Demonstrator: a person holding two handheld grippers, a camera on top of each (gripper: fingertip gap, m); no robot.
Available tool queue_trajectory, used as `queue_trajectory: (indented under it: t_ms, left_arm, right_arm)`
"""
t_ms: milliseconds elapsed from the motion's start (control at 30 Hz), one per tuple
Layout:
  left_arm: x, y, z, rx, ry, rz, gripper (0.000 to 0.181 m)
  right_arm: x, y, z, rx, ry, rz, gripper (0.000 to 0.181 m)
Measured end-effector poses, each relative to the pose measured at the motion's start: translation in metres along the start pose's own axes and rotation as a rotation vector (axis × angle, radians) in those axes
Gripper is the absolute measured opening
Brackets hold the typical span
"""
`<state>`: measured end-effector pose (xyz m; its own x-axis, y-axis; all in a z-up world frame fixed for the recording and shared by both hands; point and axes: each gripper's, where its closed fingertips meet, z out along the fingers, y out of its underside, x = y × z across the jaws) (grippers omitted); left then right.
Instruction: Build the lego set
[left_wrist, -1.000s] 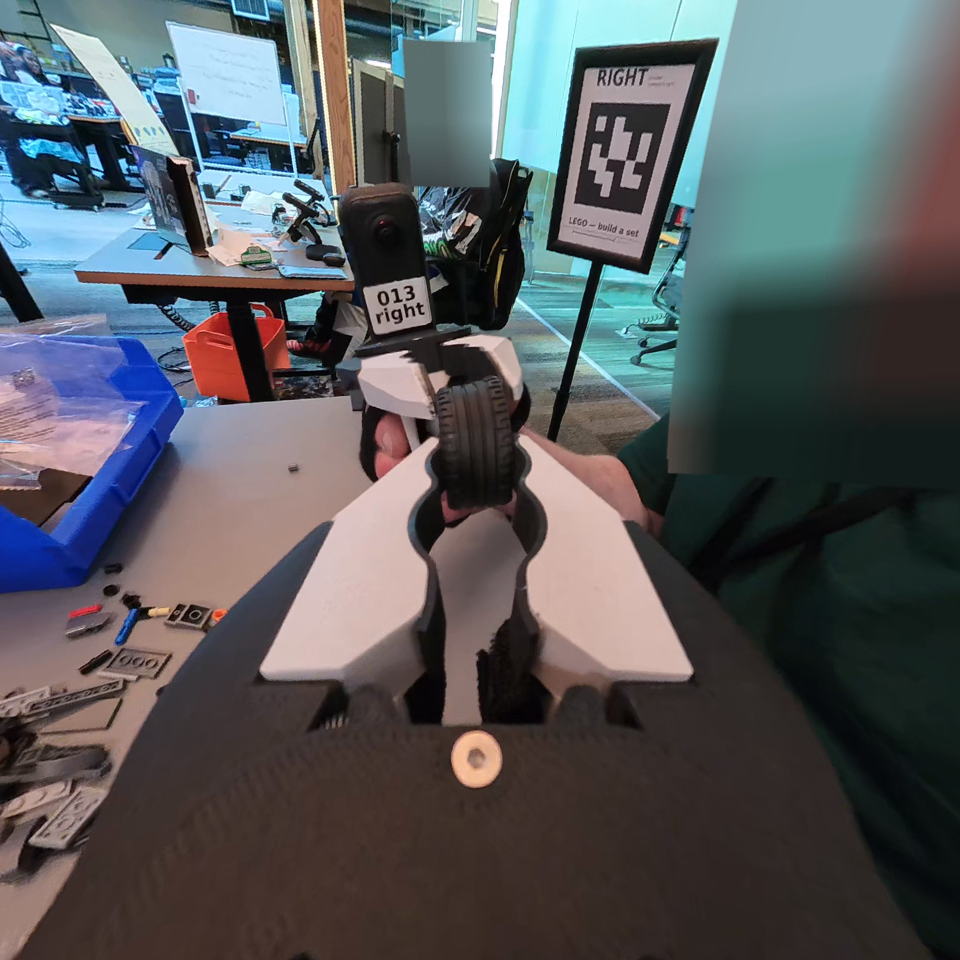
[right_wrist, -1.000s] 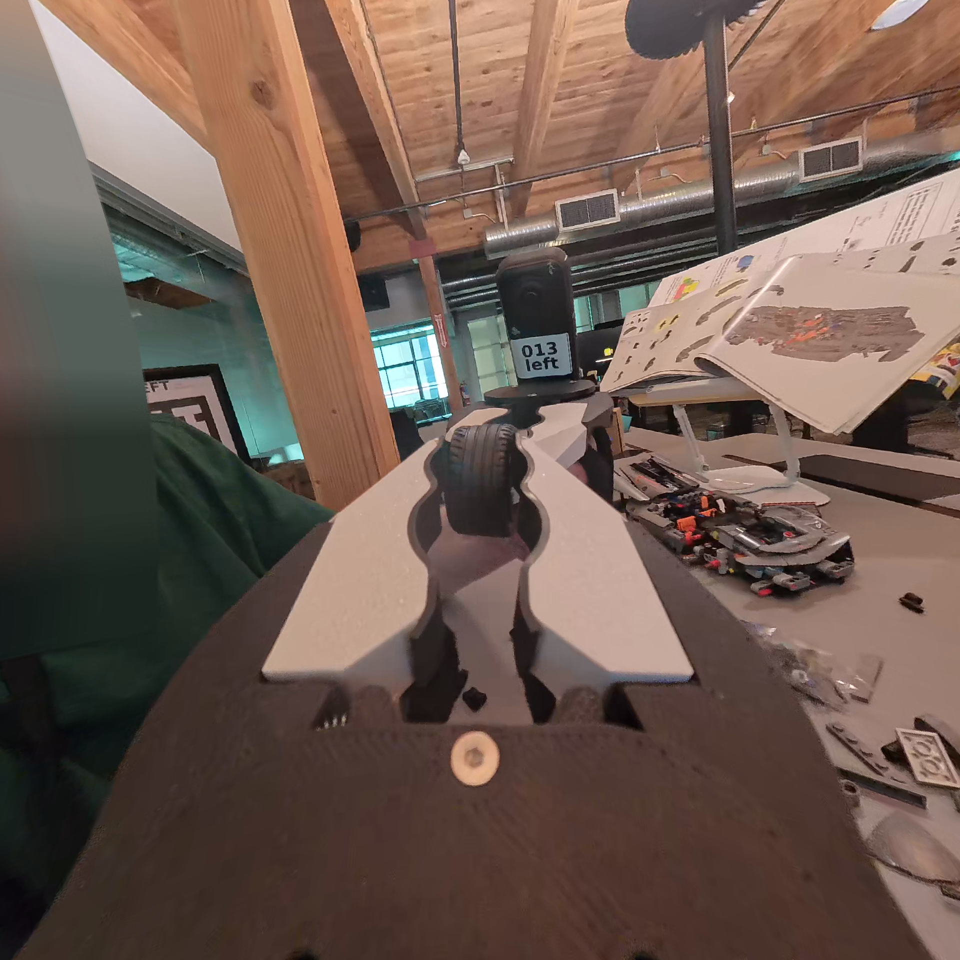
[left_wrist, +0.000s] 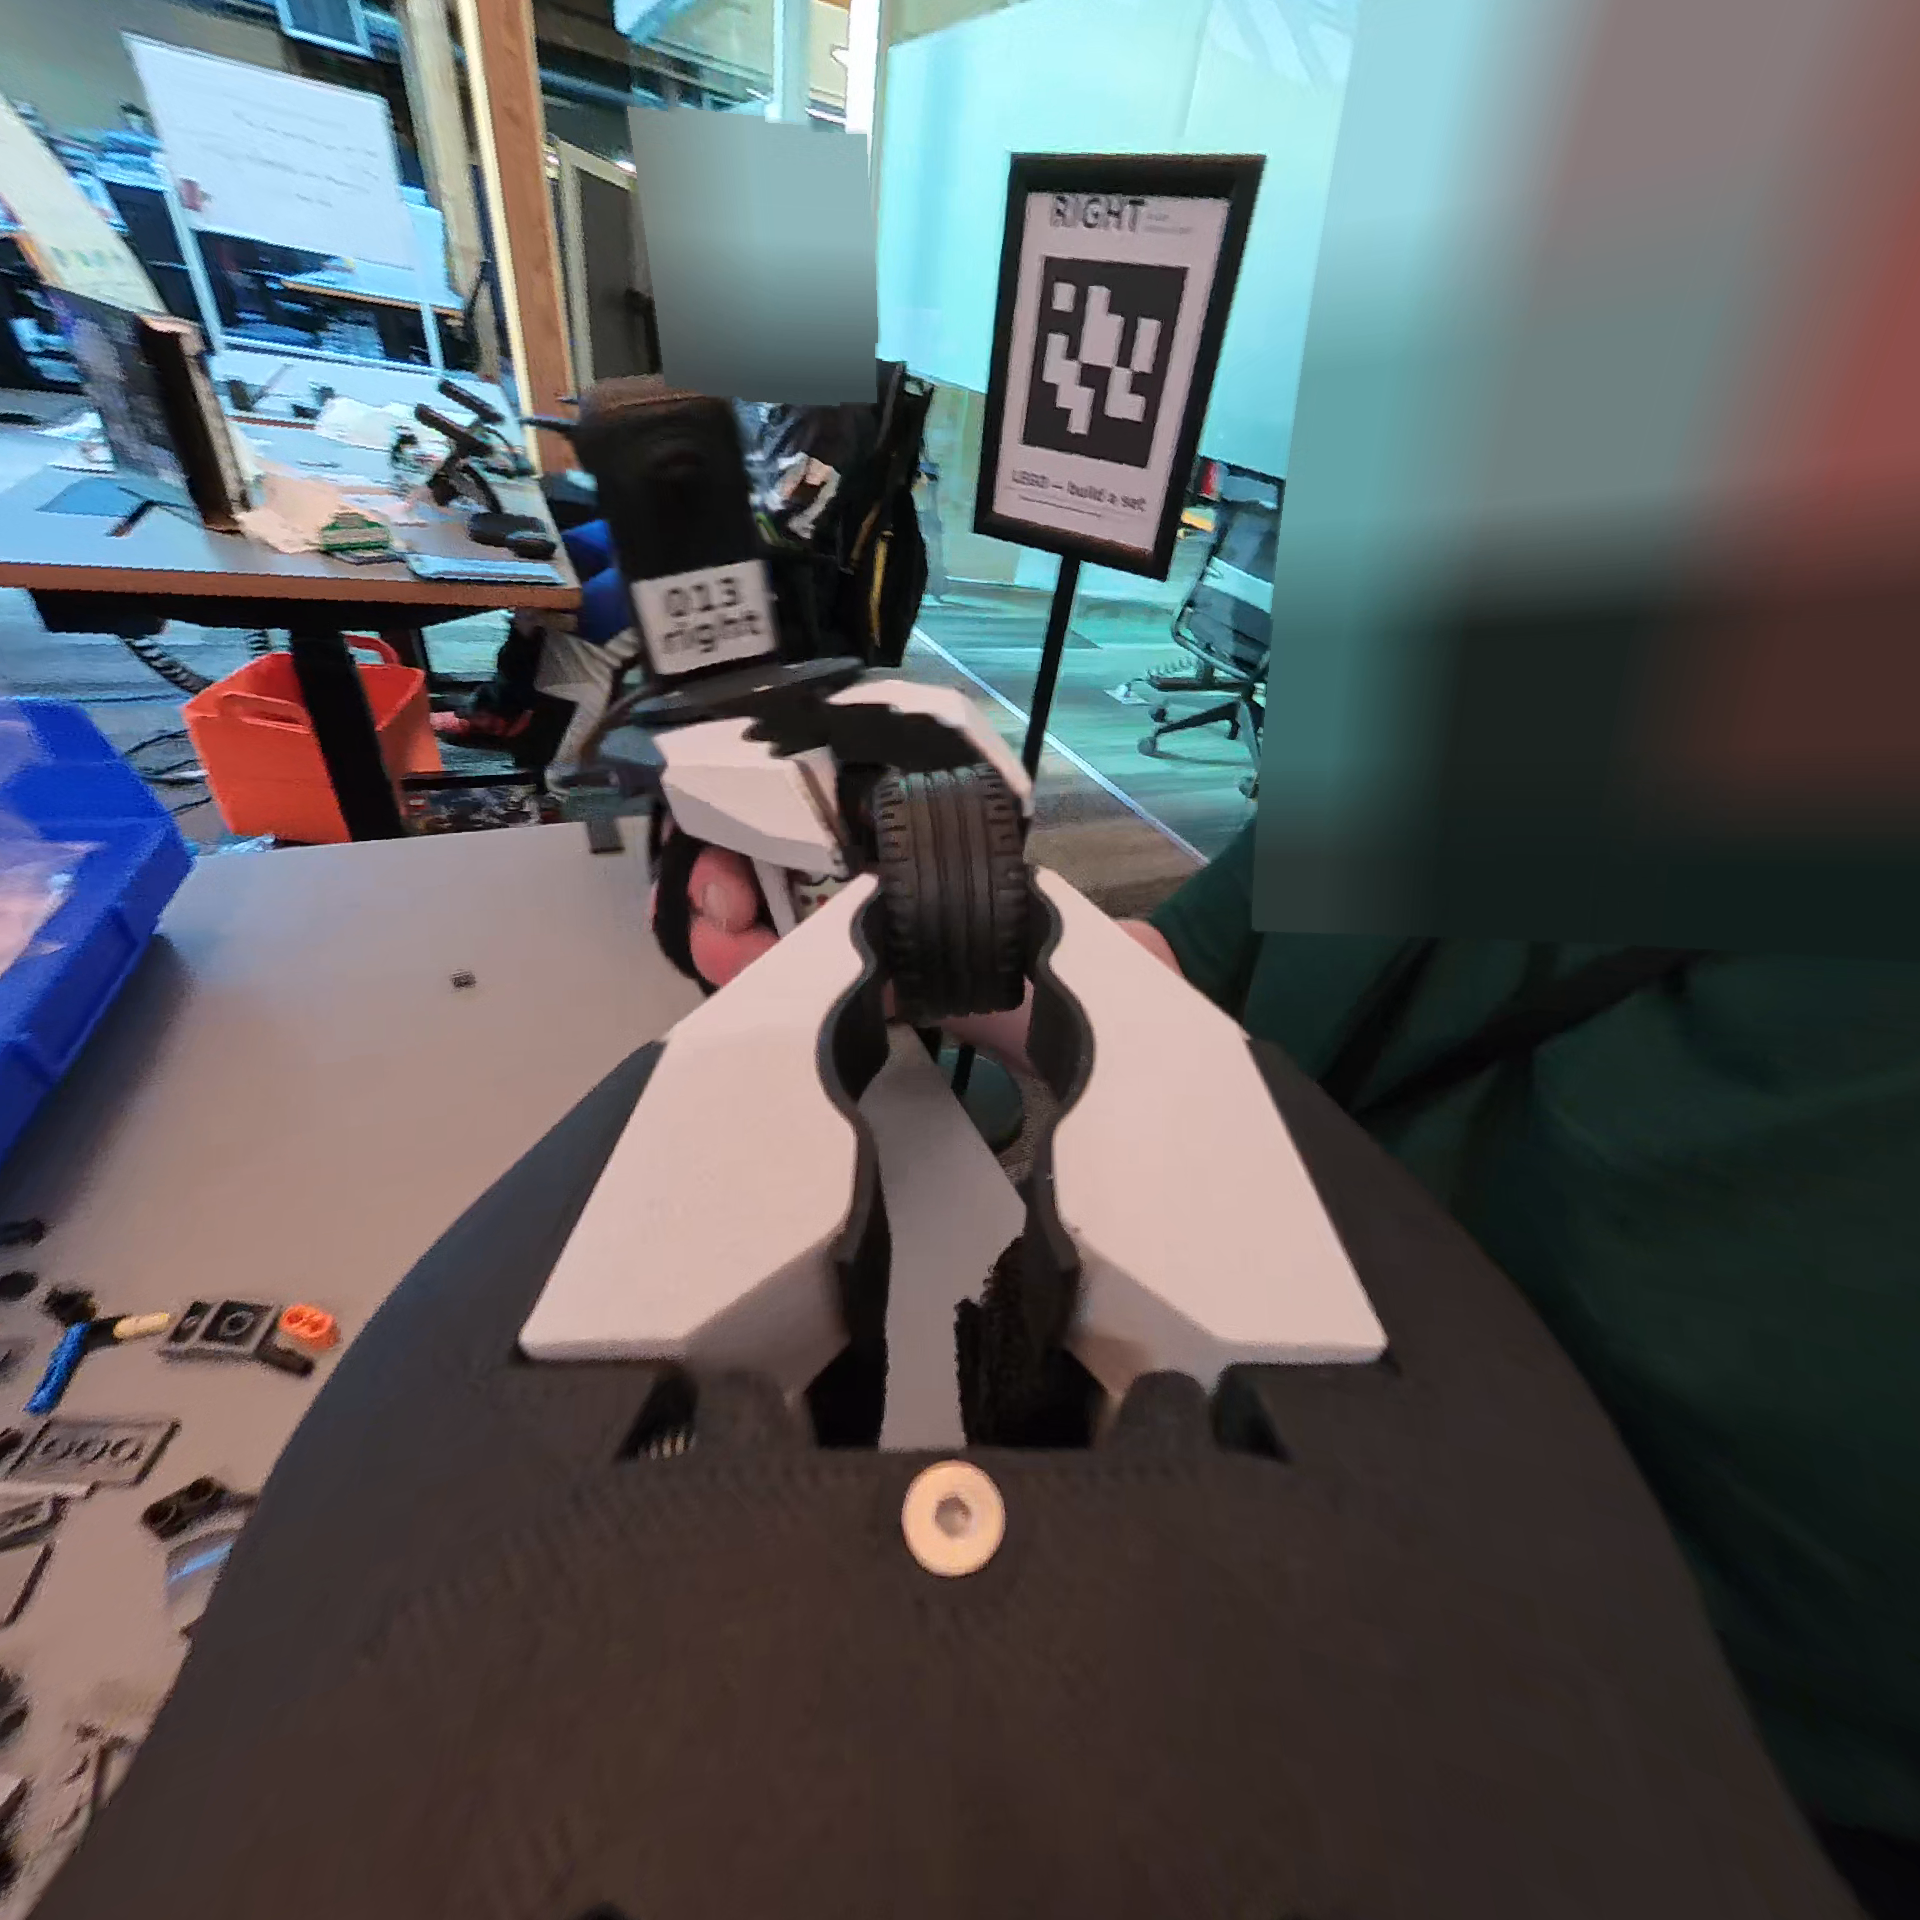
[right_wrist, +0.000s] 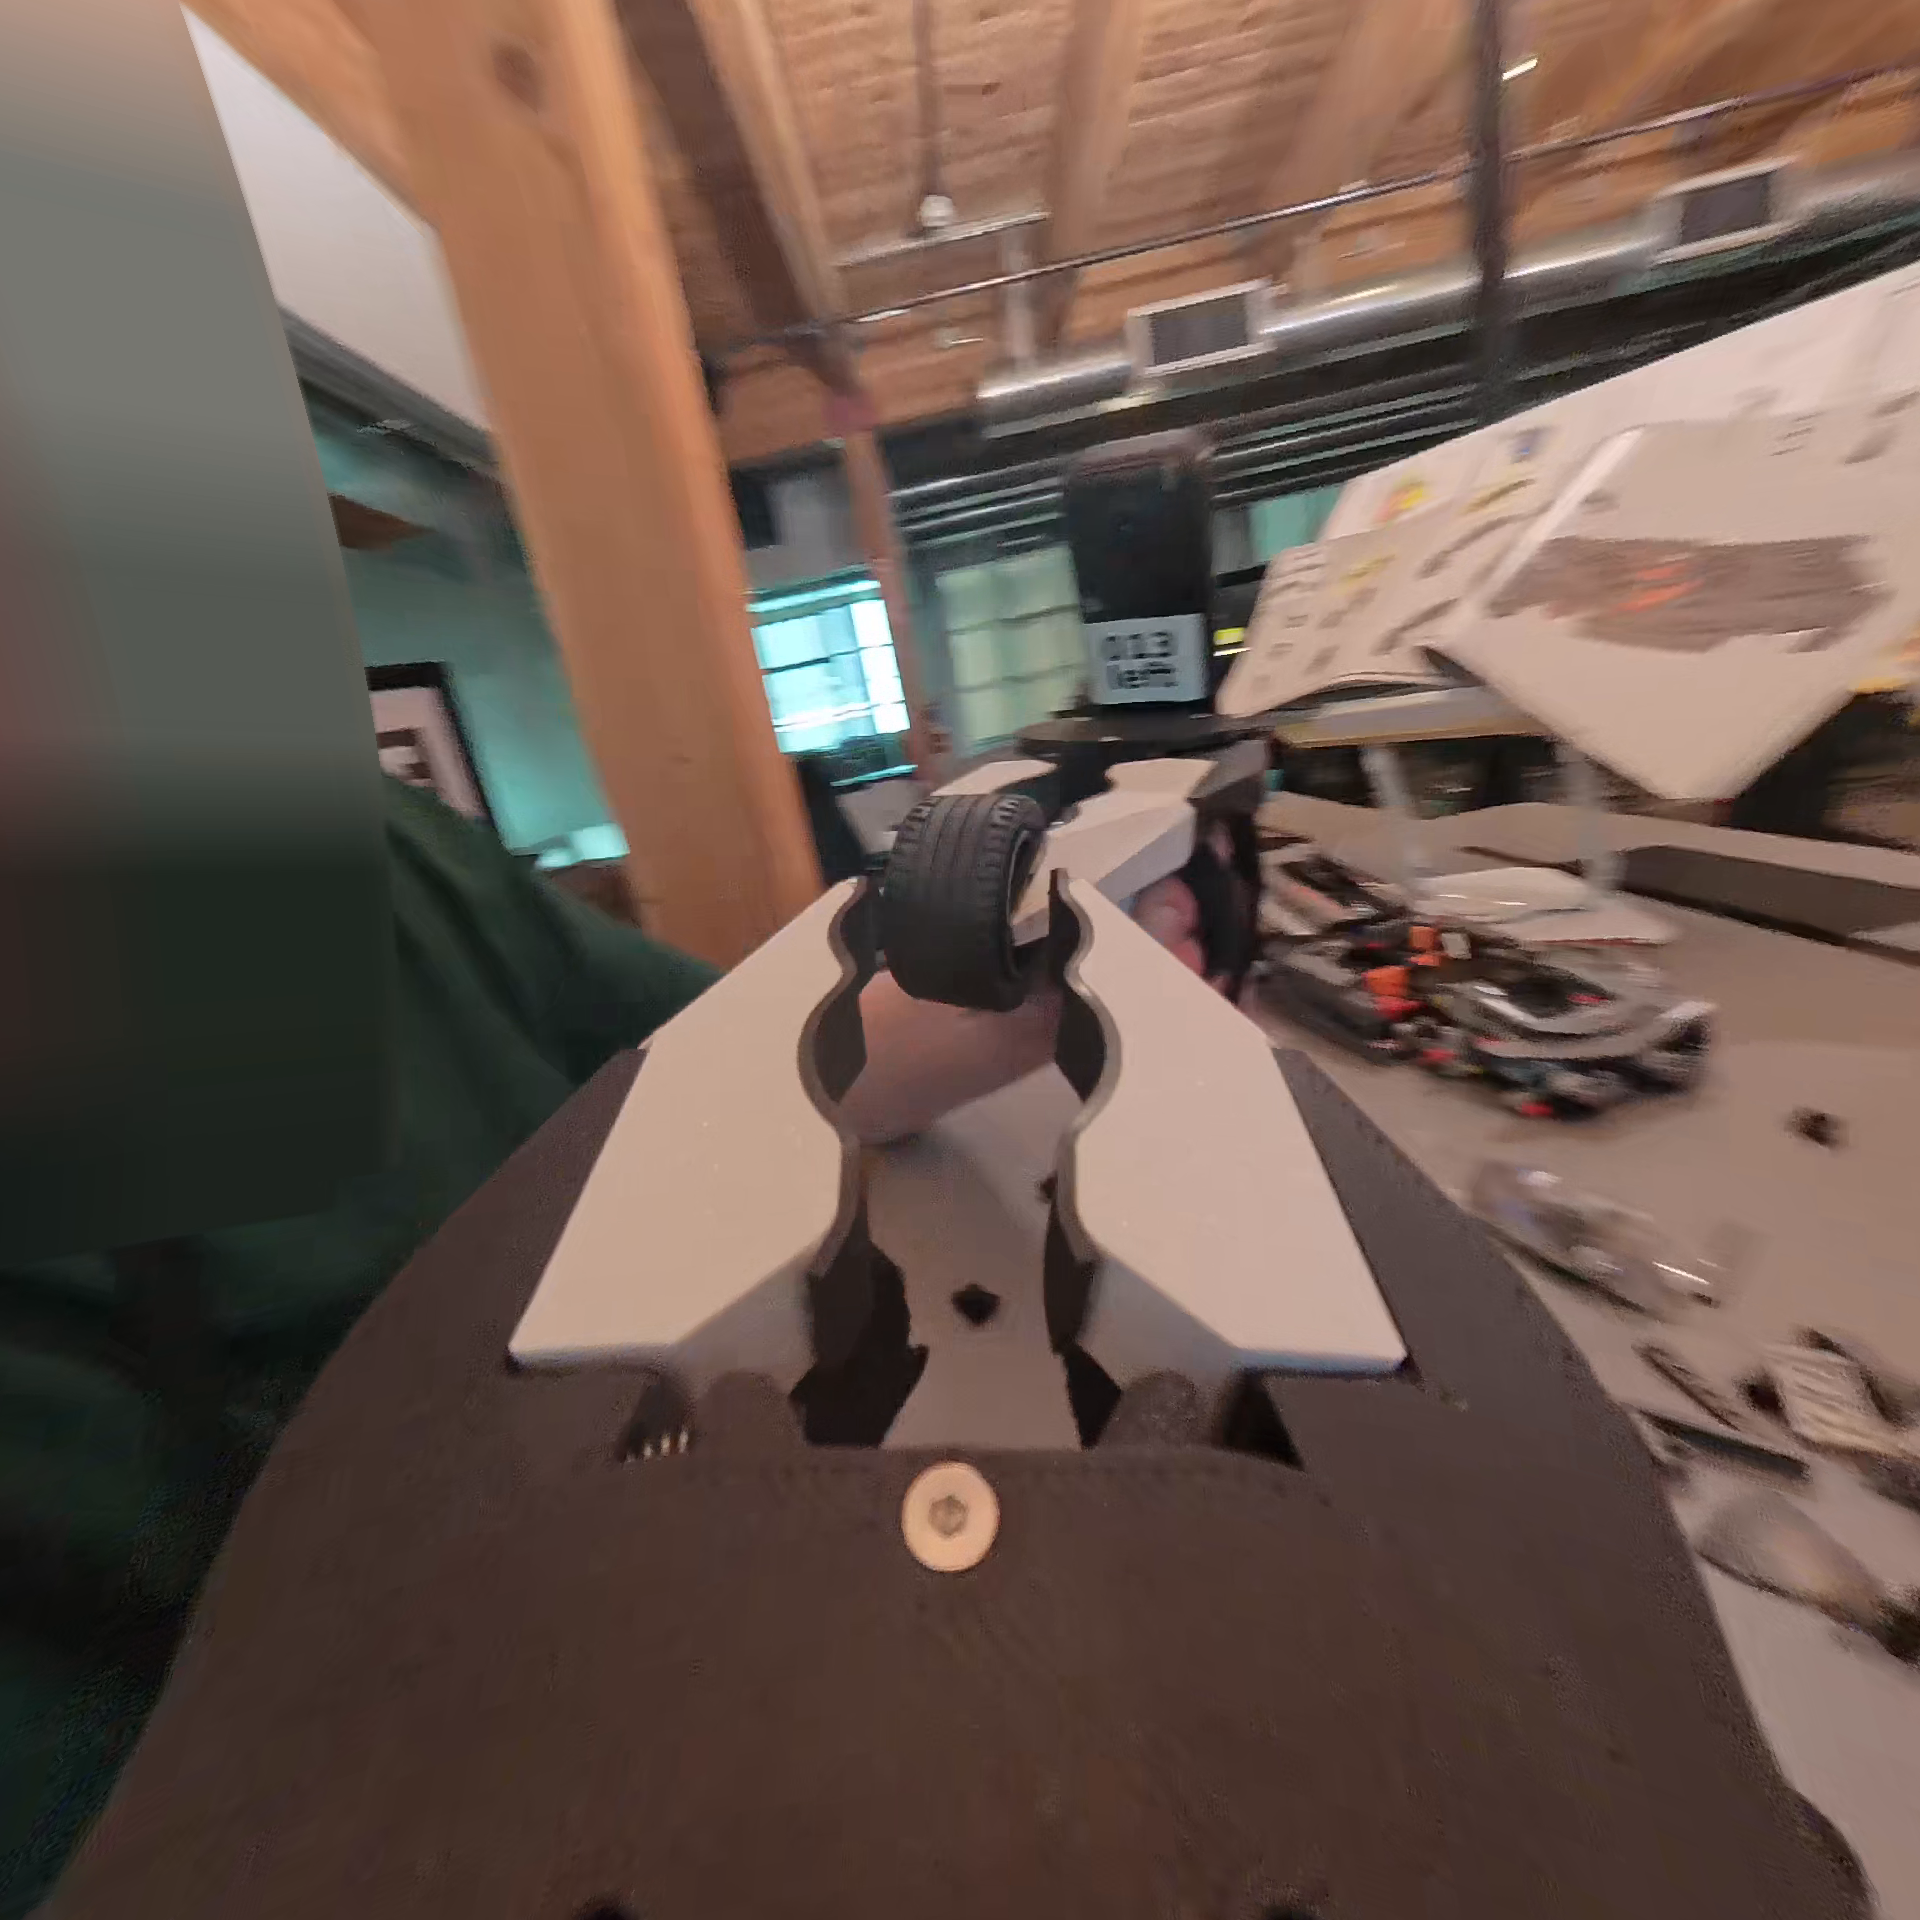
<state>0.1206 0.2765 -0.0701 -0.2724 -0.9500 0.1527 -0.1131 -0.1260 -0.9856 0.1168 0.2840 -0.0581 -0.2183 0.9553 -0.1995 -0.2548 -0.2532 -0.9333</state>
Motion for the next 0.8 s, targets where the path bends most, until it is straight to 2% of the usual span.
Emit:
queue_trajectory:
  t_ms: [33, 100, 167, 367, 633, 733, 800]
  left_arm:
    - [-0.004, 0.0, -0.001, 0.001, -0.029, 0.0, 0.02]
    - [-0.008, -0.001, 0.0, -0.001, -0.059, 0.0, 0.02]
    - [-0.009, -0.002, 0.0, 0.007, -0.072, -0.001, 0.02]
    - [-0.006, 0.001, 0.002, -0.03, -0.077, 0.021, 0.02]
    - [0.0, 0.003, 0.003, -0.029, -0.024, 0.024, 0.02]
    - [0.001, 0.001, 0.002, -0.006, -0.002, 0.006, 0.02]
    - [-0.007, 0.003, -0.002, 0.0, -0.031, -0.017, 0.02]
  right_arm:
    - [0.004, 0.0, -0.002, -0.006, 0.058, -0.031, 0.033]
    - [0.006, 0.003, -0.003, -0.038, 0.138, -0.097, 0.022]
    - [0.007, 0.001, -0.003, -0.04, 0.177, -0.117, 0.022]
    - [0.005, 0.001, -0.002, 0.044, 0.02, 0.041, 0.019]
    - [-0.001, 0.003, -0.001, 0.028, -0.078, 0.054, 0.017]
    - [0.0, 0.003, 0.0, 0.037, -0.102, 0.077, 0.017]
    - [0.008, 0.003, 0.001, 0.023, -0.039, 0.064, 0.019]
